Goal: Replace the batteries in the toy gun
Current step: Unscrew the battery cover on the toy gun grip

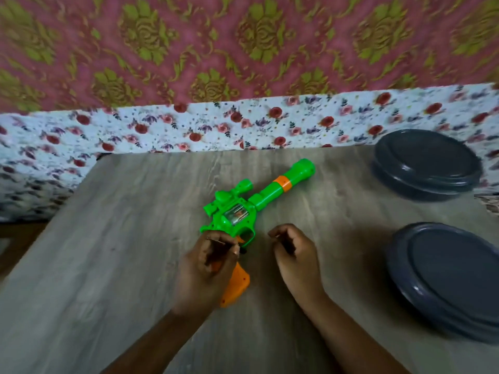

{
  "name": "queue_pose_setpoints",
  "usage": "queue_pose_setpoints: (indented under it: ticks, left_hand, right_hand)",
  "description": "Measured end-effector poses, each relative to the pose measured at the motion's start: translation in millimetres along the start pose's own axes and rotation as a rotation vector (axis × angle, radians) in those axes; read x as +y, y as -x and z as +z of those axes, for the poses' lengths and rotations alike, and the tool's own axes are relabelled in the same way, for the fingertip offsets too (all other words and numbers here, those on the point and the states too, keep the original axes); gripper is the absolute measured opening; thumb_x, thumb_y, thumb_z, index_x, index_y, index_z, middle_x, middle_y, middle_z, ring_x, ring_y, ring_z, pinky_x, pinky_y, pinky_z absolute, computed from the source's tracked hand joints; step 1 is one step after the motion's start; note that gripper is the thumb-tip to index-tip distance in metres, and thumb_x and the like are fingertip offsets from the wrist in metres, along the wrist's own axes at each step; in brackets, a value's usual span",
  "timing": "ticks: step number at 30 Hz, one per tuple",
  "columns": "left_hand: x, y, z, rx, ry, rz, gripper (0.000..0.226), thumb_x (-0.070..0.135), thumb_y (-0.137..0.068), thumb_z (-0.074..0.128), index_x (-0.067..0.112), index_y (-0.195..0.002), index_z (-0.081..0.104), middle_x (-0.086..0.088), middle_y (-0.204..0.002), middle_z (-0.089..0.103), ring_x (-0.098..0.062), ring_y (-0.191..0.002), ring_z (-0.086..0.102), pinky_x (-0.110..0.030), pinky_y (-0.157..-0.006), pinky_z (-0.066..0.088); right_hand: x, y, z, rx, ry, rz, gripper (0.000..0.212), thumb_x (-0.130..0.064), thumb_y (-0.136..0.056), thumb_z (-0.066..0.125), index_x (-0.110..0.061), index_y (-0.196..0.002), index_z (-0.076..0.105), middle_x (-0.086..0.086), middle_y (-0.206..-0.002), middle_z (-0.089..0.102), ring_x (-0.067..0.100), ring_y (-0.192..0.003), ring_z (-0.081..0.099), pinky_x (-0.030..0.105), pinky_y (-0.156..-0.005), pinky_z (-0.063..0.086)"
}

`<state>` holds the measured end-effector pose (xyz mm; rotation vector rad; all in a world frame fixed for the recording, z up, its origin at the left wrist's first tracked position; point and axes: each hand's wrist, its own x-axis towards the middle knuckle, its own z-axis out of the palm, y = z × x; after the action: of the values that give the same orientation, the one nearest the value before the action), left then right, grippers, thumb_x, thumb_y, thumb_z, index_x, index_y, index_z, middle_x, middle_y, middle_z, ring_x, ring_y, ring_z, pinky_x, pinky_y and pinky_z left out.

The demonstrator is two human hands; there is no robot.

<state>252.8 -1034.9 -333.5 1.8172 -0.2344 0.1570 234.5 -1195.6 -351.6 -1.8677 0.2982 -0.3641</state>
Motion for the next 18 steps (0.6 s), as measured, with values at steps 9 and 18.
queue_pose_setpoints:
  ticks: [9,18]
  left_hand:
    - [-20.9,8.5,6.0,0.019,0.041,0.205,0.009,0.020,-0.078,0.063,0.028,-0.081,0.059,0.011,-0.075,0.068,0.003,-0.068,0.062,-0.009,-0.063,0.044]
    - [-14.6,12.8,0.7,0.045,0.018,0.285,0.021,0.007,-0.081,0.069,0.026,-0.079,0.059,0.009,-0.081,0.068,0.001,-0.078,0.066,-0.012,-0.069,0.047]
  right_hand:
    - [9.6,5.0,6.2,-0.060,0.135,-0.102,0.022,-0.006,-0.083,0.053,-0.025,-0.075,0.061,-0.007,-0.055,0.056,0.004,-0.049,0.049,0.024,-0.049,0.035]
    - [-0.2,7.7,1.6,0.045,-0.007,-0.127,0.015,-0.005,-0.084,0.055,-0.013,-0.074,0.063,0.002,-0.059,0.057,0.014,-0.055,0.050,0.026,-0.058,0.038]
